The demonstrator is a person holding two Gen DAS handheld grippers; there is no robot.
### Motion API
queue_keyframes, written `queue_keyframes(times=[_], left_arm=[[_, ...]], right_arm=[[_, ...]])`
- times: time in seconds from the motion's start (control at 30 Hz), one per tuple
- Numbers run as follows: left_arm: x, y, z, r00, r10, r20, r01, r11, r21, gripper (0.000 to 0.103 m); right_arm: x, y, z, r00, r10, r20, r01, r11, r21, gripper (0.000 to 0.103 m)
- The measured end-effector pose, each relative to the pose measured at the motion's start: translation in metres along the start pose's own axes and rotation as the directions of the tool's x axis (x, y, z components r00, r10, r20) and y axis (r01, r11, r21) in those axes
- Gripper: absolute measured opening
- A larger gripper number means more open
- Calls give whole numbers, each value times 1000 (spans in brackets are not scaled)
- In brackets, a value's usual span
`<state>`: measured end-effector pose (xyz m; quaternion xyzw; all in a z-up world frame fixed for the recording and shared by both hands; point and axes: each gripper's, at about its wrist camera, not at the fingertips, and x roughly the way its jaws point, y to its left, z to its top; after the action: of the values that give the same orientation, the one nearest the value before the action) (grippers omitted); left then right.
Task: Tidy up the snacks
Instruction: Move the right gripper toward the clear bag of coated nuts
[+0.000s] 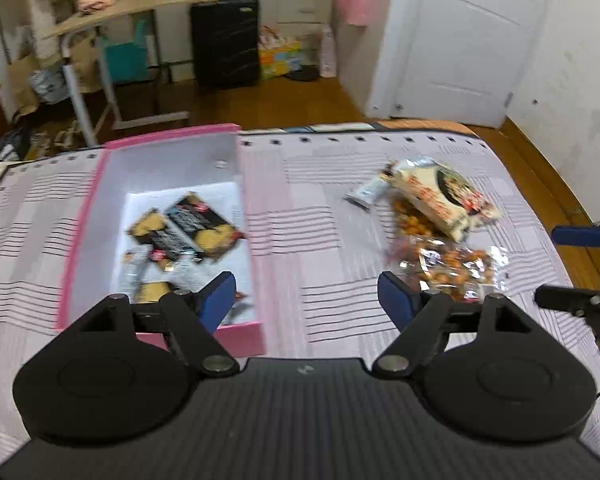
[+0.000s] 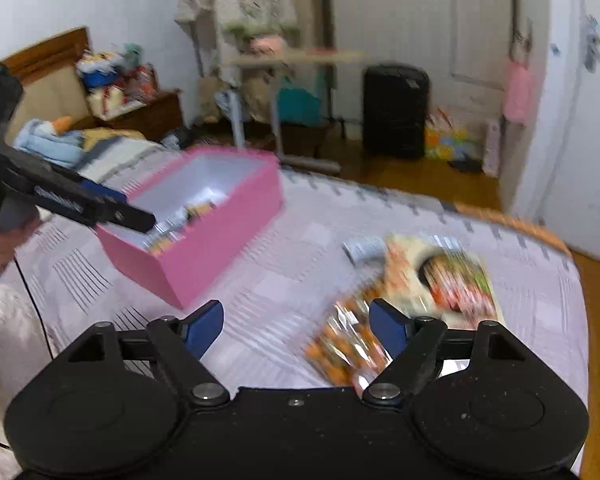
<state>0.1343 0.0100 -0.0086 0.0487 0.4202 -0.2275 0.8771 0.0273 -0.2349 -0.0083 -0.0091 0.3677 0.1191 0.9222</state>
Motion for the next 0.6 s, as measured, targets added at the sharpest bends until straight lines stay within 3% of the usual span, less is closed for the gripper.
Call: queue_keyframes(times=[0.17,0.3,0.4,0.47,0.6], left_arm=[[42,-29,-3,998,-52,-47,53,999,14,78],[75,-51,-12,991,-93,-94,93,996,2,78],[100,-61,-19,982,-126,-142,119,991,-60,78],[117,-64,-23,973,-145,-179,123,984,-127,78],[144,-74,-31,959,-196,-206,142,958,-250,77]], right_arm=[[26,-29,-33,1000,-19,-24,19,1000,8,91],[56,-45,-46,998,-34,-49,30,996,-90,91],[77,-51,-51,997,-42,-63,29,980,-195,91],[89,-50,-54,995,-55,-83,30,960,-279,92],[116,-43,-67,988,-81,-130,6,867,-499,92]])
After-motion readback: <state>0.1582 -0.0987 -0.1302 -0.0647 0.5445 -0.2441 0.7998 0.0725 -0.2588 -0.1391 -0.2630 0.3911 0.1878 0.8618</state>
